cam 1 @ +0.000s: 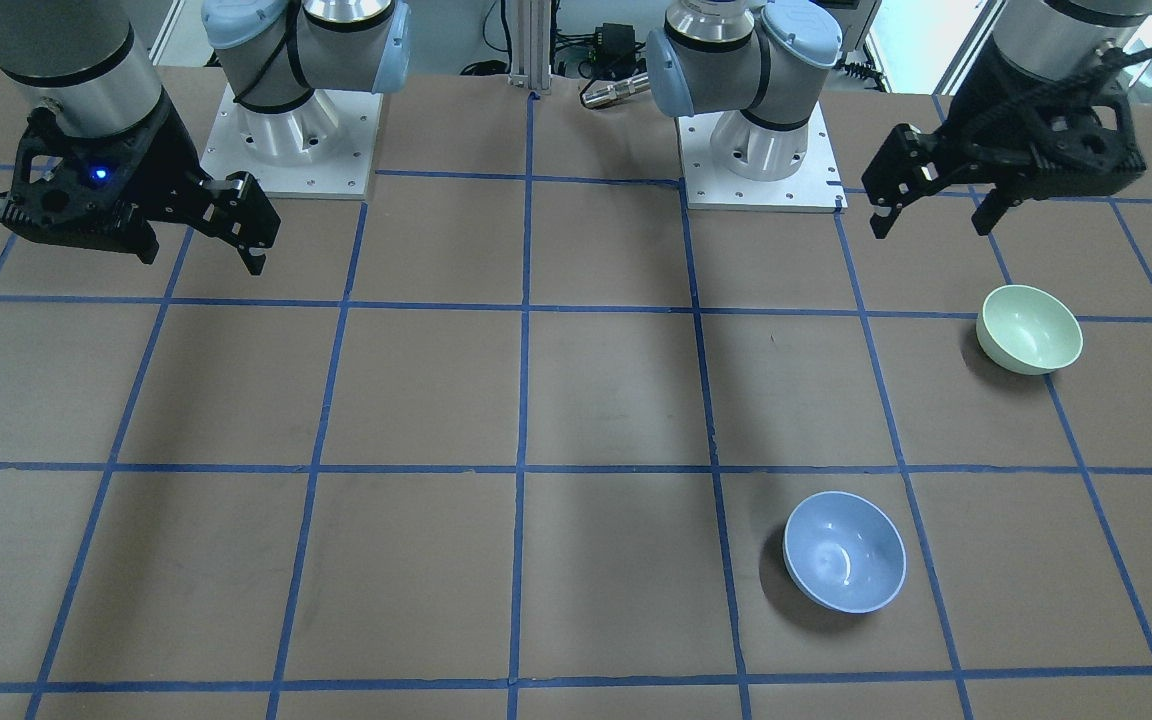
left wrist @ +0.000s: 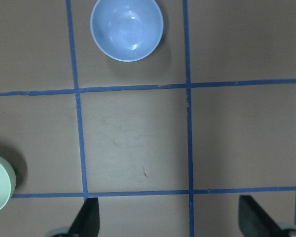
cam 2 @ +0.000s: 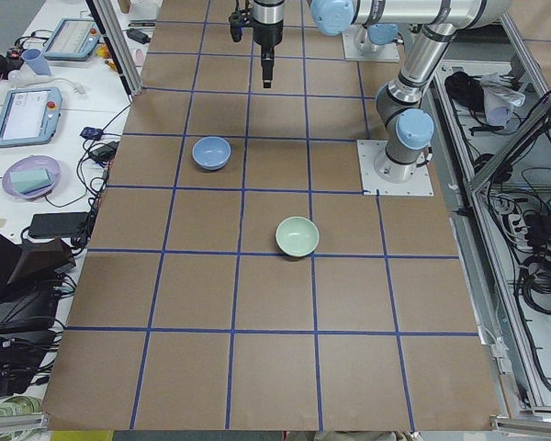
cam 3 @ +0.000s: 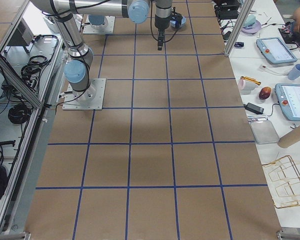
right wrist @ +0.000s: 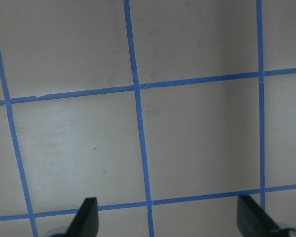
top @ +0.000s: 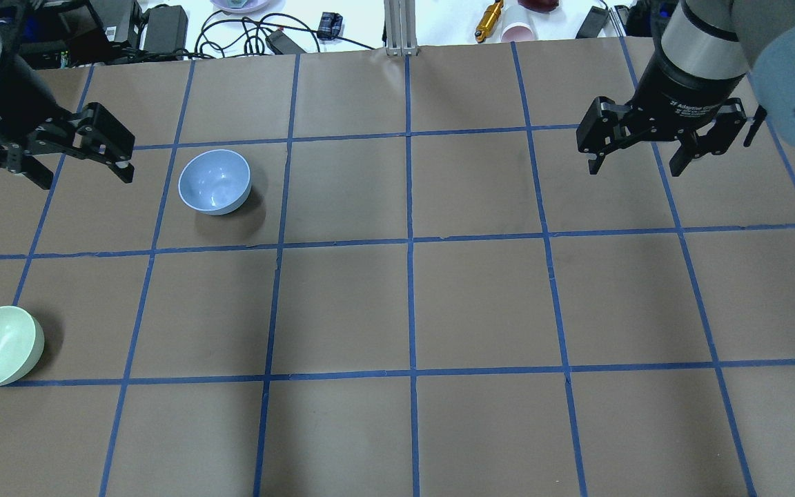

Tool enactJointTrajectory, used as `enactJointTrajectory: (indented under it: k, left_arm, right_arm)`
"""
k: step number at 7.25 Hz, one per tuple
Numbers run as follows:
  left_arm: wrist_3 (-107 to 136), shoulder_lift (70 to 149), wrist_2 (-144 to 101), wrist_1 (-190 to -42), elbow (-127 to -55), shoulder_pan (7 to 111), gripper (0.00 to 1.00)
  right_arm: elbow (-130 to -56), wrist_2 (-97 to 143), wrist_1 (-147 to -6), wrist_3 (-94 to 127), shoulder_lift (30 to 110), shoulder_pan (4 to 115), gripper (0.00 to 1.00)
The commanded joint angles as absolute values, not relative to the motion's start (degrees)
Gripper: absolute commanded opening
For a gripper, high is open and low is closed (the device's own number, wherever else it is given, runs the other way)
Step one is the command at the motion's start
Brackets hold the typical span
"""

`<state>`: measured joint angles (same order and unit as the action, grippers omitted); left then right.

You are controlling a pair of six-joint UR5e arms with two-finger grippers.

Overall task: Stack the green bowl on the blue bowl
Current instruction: 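Move the left gripper away from the light blue bowl toward the pale green bowl, then lower the left gripper over the pale green bowl's rim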

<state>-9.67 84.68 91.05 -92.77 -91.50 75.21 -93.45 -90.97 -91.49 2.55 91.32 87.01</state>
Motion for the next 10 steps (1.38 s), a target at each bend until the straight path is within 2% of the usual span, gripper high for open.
enactJointTrajectory:
  k: [1, 7, 10]
  left_arm:
    - [-12.89, 85.86, 91.05, -92.11, -91.93, 67.36, 1.0]
    - [-42.16, 90.51, 90.27, -76.68, -104.75, 41.09, 1.0]
    - [-48.59, 96.83, 89.47, -67.26, -108.01, 36.22, 1.0]
  right_arm:
    - [-93.43, -90.97, -91.49, 2.55, 91.32, 87.01, 1.0]
    - [-93.43, -90.97, -91.49, 2.55, 91.32, 87.01, 1.0]
    - [-93.43, -90.97, -91.49, 2.55, 91.32, 87.01, 1.0]
